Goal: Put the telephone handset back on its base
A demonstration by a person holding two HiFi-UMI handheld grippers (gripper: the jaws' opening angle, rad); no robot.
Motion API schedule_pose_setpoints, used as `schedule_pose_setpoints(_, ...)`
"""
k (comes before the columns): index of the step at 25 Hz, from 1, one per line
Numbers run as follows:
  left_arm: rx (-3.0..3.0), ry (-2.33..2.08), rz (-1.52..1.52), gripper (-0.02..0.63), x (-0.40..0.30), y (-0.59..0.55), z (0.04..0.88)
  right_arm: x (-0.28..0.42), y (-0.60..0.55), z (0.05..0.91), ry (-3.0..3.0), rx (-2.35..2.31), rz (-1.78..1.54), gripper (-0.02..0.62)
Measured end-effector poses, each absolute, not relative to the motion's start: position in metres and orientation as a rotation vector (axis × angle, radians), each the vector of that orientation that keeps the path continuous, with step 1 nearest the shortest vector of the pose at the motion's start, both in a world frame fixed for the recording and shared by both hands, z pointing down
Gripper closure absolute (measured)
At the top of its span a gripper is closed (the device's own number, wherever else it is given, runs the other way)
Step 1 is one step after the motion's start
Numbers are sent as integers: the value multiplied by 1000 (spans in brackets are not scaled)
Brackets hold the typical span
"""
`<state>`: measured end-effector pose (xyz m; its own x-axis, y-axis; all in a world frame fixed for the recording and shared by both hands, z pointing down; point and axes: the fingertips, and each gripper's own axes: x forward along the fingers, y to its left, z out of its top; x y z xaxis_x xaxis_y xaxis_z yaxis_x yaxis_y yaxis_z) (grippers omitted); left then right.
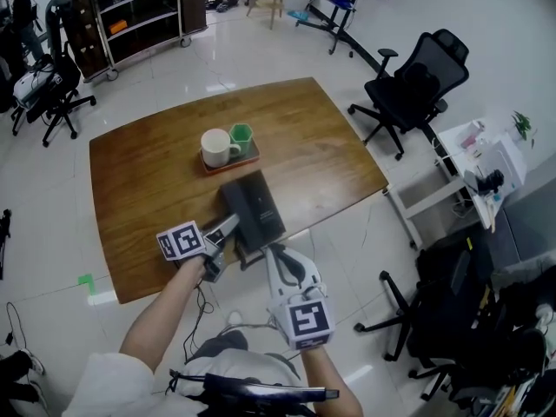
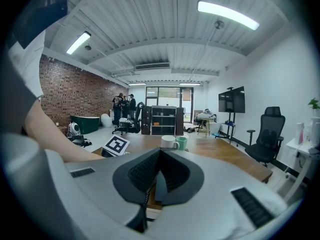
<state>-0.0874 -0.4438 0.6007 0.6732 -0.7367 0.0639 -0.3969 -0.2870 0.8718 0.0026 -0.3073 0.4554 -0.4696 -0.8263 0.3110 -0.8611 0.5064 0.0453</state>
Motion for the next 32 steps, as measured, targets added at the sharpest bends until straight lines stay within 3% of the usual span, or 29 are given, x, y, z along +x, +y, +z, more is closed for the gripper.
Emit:
schedule_pose_setpoints(8,1943,-940,-479,472,-98,-423,582,-6,-290,441,-2514,1401,156,591)
schedule_pose_setpoints(14,2020,-975,-488,559,-95,-391,555,-3,-266,431,-2552,1401,137,591)
schedule_pose_setpoints(21,2101,-955,-512,569,-80,-341,524,7,-227,420,-2571,1388,91,591)
schedule_pose_setpoints(23,2148,-944,-519,603,-73,-323,511,11,-216,417,-2577,1389,81,591)
schedule_pose_setpoints(32,2428,-918,-572,603,-37,-228,429,19,-160,400,-2621,1416,60,591)
